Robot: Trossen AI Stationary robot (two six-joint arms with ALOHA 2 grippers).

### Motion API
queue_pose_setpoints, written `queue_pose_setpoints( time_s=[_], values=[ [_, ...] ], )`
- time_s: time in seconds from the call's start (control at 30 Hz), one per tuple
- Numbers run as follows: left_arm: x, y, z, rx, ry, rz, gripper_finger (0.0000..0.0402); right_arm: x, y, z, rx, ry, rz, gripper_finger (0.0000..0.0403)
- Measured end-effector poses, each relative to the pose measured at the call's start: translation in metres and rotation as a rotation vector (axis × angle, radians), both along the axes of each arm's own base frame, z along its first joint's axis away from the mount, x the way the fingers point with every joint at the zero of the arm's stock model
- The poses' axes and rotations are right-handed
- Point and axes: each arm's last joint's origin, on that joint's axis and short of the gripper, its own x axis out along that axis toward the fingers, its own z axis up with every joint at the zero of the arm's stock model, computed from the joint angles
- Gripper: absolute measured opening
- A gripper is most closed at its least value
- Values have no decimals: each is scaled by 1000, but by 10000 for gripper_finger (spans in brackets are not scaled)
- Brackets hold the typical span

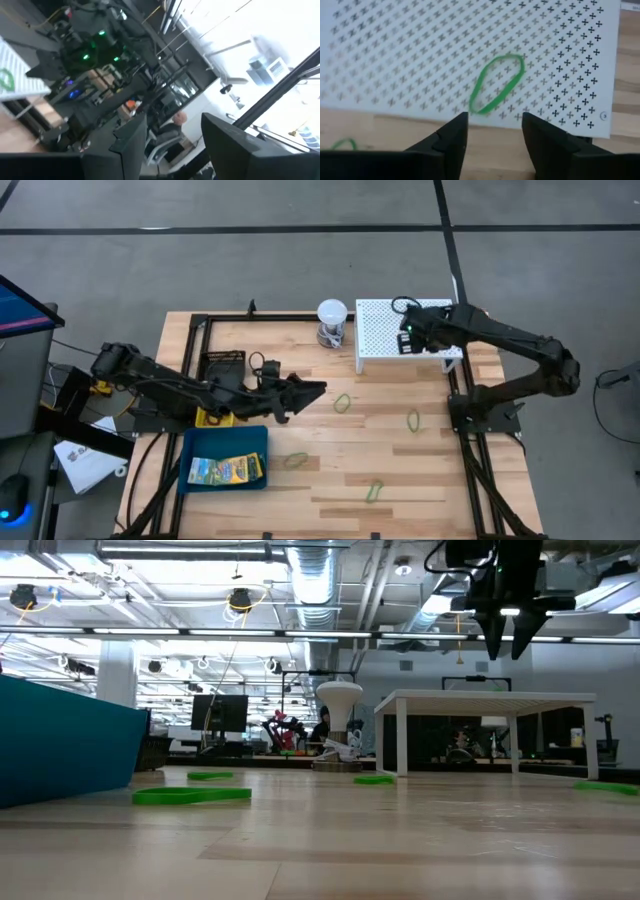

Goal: Pick & Place Office Desk Supplies
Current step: Put the rubber band from the shelf into the black bin

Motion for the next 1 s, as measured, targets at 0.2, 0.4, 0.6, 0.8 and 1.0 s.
queue_pose_setpoints(
  time_s=[0.2,0.4,0.6,0.8,1.0],
  values=[
    [-5,5,8,16,-31,23,182,-2,-16,0,-7,-53,-58,120],
    [-5,6,9,21,-39,27,182,1,-30,1,-1,-149,-57,101],
    [-5,5,9,22,-39,23,182,-3,-35,-3,31,-131,-29,119],
    [-5,5,9,23,-39,19,182,-1,-33,-25,82,-135,-34,148],
    [-5,5,9,23,-39,20,182,0,-31,-39,88,-125,-40,144]
  ],
)
